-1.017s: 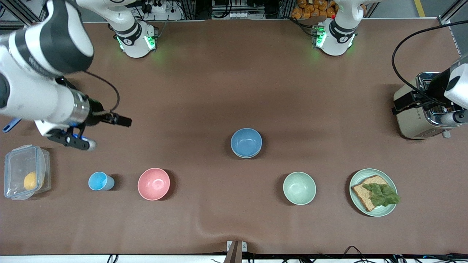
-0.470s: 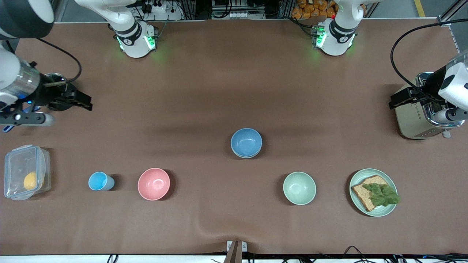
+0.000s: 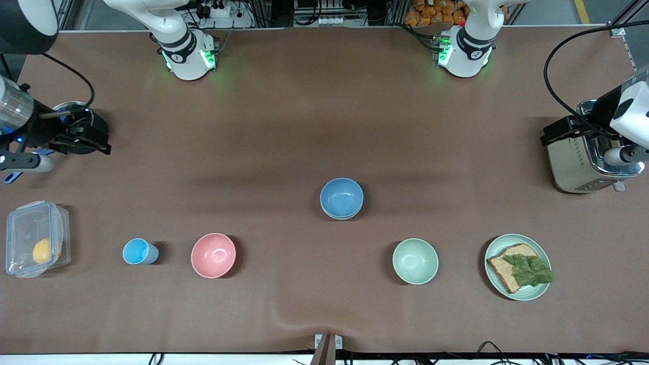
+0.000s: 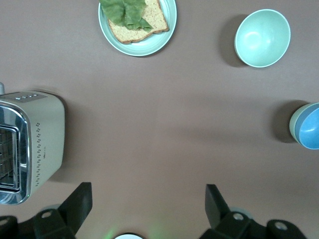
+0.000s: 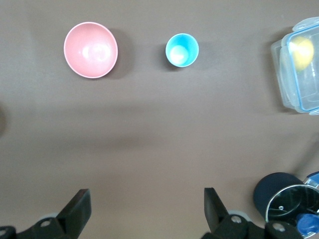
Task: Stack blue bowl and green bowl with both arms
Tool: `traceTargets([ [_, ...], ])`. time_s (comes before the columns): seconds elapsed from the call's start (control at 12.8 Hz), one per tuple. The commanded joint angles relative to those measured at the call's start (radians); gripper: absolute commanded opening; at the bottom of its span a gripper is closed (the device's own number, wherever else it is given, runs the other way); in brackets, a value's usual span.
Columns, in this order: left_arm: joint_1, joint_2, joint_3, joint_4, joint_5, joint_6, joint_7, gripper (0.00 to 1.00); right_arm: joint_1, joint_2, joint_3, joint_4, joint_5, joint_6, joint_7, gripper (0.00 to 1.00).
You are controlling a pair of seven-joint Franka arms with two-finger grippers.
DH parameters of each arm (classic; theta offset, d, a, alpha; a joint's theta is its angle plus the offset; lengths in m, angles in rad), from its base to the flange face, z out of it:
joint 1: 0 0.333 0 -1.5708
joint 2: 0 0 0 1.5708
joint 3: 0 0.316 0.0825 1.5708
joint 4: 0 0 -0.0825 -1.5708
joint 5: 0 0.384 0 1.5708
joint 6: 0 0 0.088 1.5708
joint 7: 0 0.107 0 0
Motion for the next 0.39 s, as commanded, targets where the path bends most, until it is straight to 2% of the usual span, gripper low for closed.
traceTargets([
  [0.0,-0.004,-0.021,0.000,-0.002,0.036,-0.018,0.000,1.00,0.000,-0.046,-0.007,-0.043,-0.015,0.020,-0.021,1.00],
  [0.31,-0.001,-0.010,0.003,0.027,0.036,-0.018,0.007,1.00,0.000,-0.046,-0.012,-0.043,-0.015,0.019,-0.021,1.00],
])
